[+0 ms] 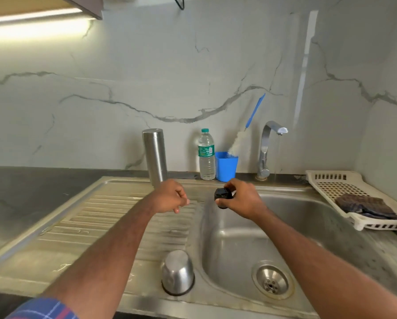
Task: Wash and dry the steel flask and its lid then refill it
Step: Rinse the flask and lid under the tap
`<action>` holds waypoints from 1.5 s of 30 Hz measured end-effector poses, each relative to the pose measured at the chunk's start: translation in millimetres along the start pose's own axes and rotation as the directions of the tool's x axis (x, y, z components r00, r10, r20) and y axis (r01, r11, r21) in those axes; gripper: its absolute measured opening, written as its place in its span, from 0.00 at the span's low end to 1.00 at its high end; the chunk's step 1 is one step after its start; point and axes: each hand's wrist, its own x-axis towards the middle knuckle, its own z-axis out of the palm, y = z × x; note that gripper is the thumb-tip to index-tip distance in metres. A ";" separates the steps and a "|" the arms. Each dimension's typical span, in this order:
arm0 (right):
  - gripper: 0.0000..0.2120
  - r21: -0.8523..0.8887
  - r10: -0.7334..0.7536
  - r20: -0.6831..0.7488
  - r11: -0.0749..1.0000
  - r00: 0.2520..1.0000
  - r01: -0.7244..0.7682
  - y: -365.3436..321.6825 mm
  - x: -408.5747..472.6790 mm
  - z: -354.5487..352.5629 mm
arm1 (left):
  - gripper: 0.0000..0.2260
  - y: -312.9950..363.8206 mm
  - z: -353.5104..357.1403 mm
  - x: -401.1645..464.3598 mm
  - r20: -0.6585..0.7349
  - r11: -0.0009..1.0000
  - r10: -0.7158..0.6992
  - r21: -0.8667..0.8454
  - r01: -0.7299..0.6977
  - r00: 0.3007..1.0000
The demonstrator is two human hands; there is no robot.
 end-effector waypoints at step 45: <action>0.17 0.203 -0.364 0.515 0.932 0.777 0.302 -88.5 -106.6 8.3 | 0.03 -27.2 1.7 -120.2 -0.163 0.998 -0.035 -0.049 0.027 0.986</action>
